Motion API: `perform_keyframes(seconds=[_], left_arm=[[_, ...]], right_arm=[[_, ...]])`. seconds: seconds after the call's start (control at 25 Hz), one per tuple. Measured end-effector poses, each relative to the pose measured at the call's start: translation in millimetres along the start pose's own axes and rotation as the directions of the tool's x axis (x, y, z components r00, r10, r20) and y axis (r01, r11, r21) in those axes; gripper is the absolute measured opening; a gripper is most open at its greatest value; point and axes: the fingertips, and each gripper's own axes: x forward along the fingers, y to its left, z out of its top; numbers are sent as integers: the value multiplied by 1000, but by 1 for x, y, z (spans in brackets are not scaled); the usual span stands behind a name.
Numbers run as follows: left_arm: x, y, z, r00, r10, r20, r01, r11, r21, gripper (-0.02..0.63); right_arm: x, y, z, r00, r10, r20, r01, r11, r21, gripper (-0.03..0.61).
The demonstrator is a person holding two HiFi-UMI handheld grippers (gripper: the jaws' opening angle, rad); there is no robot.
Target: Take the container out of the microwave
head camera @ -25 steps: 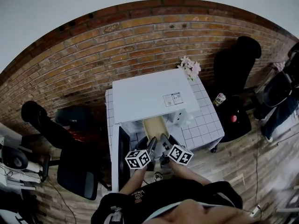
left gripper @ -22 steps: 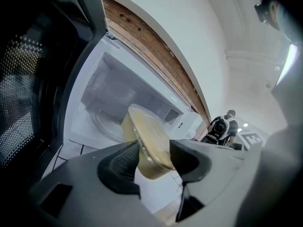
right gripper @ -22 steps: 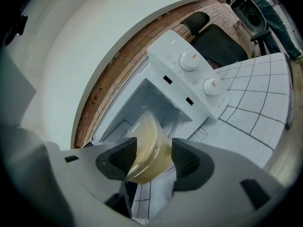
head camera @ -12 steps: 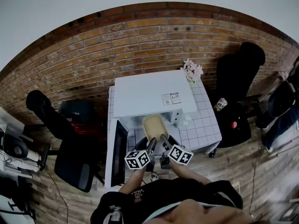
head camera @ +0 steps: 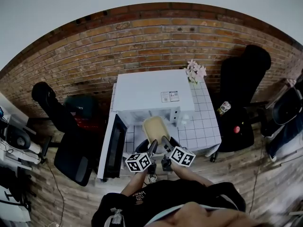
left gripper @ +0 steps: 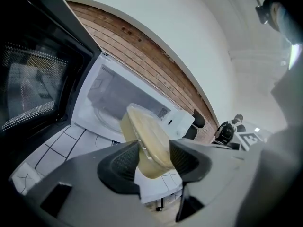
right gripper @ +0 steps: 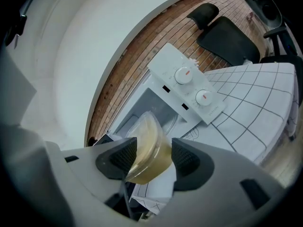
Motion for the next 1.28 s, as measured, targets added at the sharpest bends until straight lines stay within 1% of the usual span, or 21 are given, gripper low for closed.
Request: perform_keyframes(seconds=[0.56,1.28], left_arm=[[-28,-30,-35,998,63,31,-62,998,-26,207],[-48,-53,-68,994,96,46,-94,995,-45,207]], right_arm=[[-43,-6,-13,997,49,-68,-50,999,-11,224],[-79,-20,-27,989,75,-124,-78,997,-26,222]])
